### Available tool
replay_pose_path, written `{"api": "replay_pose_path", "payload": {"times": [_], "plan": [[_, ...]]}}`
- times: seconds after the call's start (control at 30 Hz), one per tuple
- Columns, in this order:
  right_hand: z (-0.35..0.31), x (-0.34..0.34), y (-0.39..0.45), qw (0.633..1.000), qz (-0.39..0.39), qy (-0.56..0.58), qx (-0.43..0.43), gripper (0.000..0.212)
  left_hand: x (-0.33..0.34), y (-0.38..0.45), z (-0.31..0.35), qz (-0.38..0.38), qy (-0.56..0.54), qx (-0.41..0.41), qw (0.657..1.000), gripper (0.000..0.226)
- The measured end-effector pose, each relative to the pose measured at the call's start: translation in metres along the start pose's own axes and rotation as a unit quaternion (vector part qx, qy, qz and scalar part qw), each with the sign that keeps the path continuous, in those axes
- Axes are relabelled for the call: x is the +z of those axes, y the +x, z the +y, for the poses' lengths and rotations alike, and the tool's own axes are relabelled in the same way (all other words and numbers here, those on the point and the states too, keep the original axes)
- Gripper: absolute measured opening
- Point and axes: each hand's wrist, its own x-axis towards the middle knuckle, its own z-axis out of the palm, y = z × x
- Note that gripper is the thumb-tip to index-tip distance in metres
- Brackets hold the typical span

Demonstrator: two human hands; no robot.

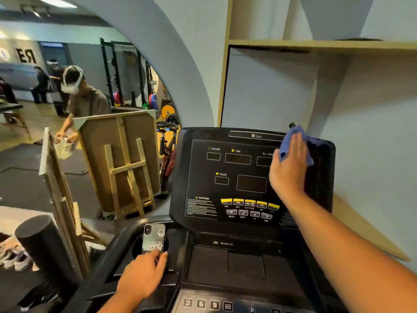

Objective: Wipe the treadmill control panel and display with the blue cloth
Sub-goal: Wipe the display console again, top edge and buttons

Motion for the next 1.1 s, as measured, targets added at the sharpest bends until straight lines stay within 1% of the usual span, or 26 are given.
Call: {"api": "replay_pose_path", "payload": {"times": [0.07,0.13,0.17,0.2,0.23,0.3,0.33,0.37,0.4,0.43,0.5,0.57,0.6,0.63,0.67,0.7,0.77,0.8,0.83,0.87,0.9,0.93,1.0,1.03,1.07,1.1], "plan": [[0.011,0.038,-0.001,0.989,-0.054,-0.134,-0.037,0.073,0.001,0.004,0.001,-0.009,0.015,0.009,1.000,0.044],[0.010,0.069,-0.009,0.975,-0.060,-0.205,-0.066,0.077,0.002,0.008,0.001,-0.005,0.022,0.007,1.000,0.045],[0.009,0.079,-0.018,0.966,-0.066,-0.226,-0.103,0.078,0.003,0.010,0.001,-0.004,0.027,0.003,1.000,0.046],[0.011,0.089,-0.027,0.951,-0.078,-0.250,-0.162,0.079,0.003,0.011,0.001,-0.005,0.031,0.000,1.000,0.047],[0.017,0.095,-0.036,0.927,-0.100,-0.273,-0.235,0.080,0.003,0.011,0.000,-0.004,0.031,0.001,1.000,0.047],[0.037,0.090,-0.045,0.866,-0.146,-0.308,-0.366,0.079,0.003,0.010,-0.001,0.002,0.028,0.013,1.000,0.047],[0.050,0.083,-0.046,0.837,-0.162,-0.319,-0.413,0.079,0.003,0.009,-0.001,0.002,0.028,0.018,0.999,0.046],[0.062,0.075,-0.042,0.817,-0.176,-0.330,-0.438,0.081,0.003,0.008,-0.002,0.003,0.029,0.021,0.999,0.046],[0.071,0.067,-0.035,0.814,-0.182,-0.338,-0.435,0.085,0.002,0.008,-0.002,0.005,0.027,0.024,0.999,0.046],[0.075,0.061,-0.024,0.831,-0.176,-0.337,-0.406,0.087,0.002,0.008,-0.001,0.007,0.026,0.025,0.999,0.046],[0.062,0.059,-0.002,0.887,-0.130,-0.319,-0.308,0.081,0.002,0.008,0.000,0.007,0.027,0.022,0.999,0.047],[0.027,0.074,0.013,0.928,-0.080,-0.294,-0.212,0.078,0.004,0.009,0.000,0.012,0.035,0.015,0.999,0.048],[0.007,0.085,0.014,0.938,-0.072,-0.283,-0.188,0.079,0.006,0.010,-0.001,0.016,0.035,0.010,0.999,0.049],[-0.009,0.098,0.008,0.938,-0.072,-0.277,-0.198,0.081,0.007,0.011,-0.002,0.018,0.033,0.007,0.999,0.049],[-0.019,0.110,-0.002,0.926,-0.083,-0.277,-0.245,0.081,0.008,0.012,-0.003,0.021,0.029,0.006,0.999,0.050],[-0.023,0.120,-0.016,0.900,-0.108,-0.281,-0.314,0.080,0.008,0.013,-0.003,0.023,0.026,0.006,0.999,0.050],[-0.012,0.126,-0.043,0.821,-0.167,-0.289,-0.463,0.079,0.007,0.015,-0.002,0.018,0.028,0.007,0.999,0.050],[-0.002,0.123,-0.048,0.782,-0.190,-0.289,-0.518,0.079,0.006,0.015,-0.003,0.016,0.033,0.009,0.999,0.050],[0.007,0.118,-0.047,0.753,-0.205,-0.289,-0.555,0.080,0.007,0.015,-0.003,0.014,0.033,0.010,0.999,0.051],[0.012,0.113,-0.040,0.739,-0.212,-0.290,-0.569,0.081,0.007,0.015,-0.003,0.016,0.027,0.009,0.999,0.051],[0.013,0.110,-0.029,0.742,-0.215,-0.297,-0.561,0.082,0.008,0.015,-0.004,0.020,0.024,0.010,0.999,0.052],[0.008,0.110,-0.016,0.762,-0.210,-0.302,-0.533,0.081,0.008,0.016,-0.004,0.022,0.025,0.010,0.999,0.053],[-0.022,0.118,0.012,0.833,-0.179,-0.291,-0.436,0.076,0.007,0.017,-0.006,0.017,0.023,0.009,1.000,0.052],[-0.043,0.125,0.022,0.863,-0.163,-0.281,-0.388,0.075,0.007,0.018,-0.006,0.013,0.022,0.006,1.000,0.051],[-0.063,0.134,0.027,0.880,-0.145,-0.277,-0.357,0.076,0.007,0.017,-0.006,0.010,0.019,0.004,1.000,0.051],[-0.079,0.145,0.025,0.886,-0.131,-0.277,-0.348,0.078,0.008,0.017,-0.006,0.013,0.016,0.005,1.000,0.050]]}}
